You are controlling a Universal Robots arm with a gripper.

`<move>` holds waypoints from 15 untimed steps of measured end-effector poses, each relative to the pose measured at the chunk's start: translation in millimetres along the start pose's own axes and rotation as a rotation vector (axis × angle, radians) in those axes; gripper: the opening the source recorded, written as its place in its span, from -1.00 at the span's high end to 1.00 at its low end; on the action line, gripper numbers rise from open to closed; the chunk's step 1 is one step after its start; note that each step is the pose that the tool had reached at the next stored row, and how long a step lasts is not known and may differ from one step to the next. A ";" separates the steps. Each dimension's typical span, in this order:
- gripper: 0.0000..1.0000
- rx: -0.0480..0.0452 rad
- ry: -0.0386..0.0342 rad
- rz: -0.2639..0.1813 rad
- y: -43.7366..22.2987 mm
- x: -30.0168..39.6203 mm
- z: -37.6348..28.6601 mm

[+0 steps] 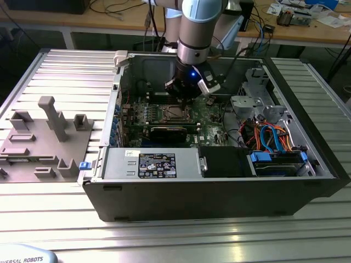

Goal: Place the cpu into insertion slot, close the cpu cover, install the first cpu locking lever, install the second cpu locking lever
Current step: 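Install the first cpu locking lever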

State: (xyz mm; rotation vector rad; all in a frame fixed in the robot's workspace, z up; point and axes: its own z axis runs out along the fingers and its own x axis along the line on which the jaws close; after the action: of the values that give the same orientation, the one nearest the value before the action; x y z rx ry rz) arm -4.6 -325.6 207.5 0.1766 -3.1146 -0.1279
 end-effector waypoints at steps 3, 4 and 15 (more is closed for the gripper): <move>0.79 0.0060 0.0005 0.000 -7.2 0.8 -0.4; 0.79 0.0268 0.0030 0.001 -8.3 1.0 -0.7; 0.79 0.0983 0.0111 0.002 -8.1 1.3 -17.7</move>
State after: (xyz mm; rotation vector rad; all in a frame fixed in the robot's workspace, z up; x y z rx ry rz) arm -4.6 -335.1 224.5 0.1745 -3.1116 0.0263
